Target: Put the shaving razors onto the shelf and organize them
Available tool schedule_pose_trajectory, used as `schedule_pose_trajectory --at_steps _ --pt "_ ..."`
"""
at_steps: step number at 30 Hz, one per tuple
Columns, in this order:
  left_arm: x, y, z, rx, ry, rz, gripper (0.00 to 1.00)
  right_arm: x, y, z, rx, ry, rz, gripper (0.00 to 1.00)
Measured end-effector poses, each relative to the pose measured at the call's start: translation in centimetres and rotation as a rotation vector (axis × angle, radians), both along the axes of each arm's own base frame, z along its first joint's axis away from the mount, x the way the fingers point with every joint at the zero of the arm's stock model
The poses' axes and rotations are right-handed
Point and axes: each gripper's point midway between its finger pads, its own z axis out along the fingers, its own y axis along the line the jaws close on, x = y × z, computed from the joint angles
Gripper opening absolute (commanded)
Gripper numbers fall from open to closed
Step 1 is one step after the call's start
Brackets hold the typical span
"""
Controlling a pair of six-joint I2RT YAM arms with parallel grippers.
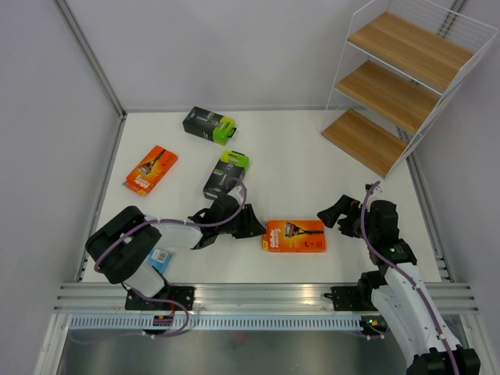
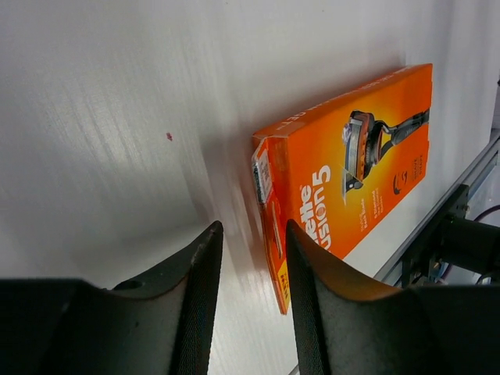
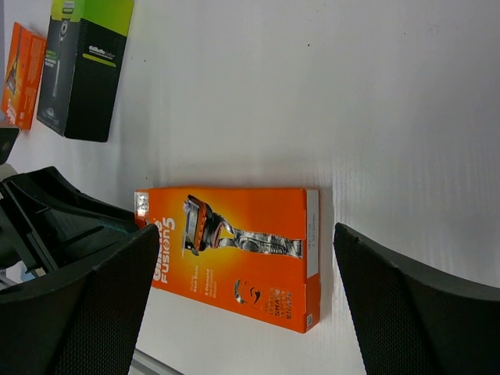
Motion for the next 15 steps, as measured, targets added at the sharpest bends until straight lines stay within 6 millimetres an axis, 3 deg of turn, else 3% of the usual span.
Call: schedule_pose_trajectory --at_steps 10,13,15 --pt "0.0 -1.1 -0.8 -0.037 0.003 -0.035 0.32 0.2 0.0 -0.9 -0.002 0.030 0.001 0.98" --pt "0.1 -1.4 -0.7 -0.048 0.003 -0.046 0.03 0.2 0.0 -0.9 -0.002 0.032 0.001 0.98" --pt "0.2 -1.8 -0.3 -0.060 -0.005 -0.056 0.02 0.2 0.0 -0.9 -0.002 0.030 0.001 0.98"
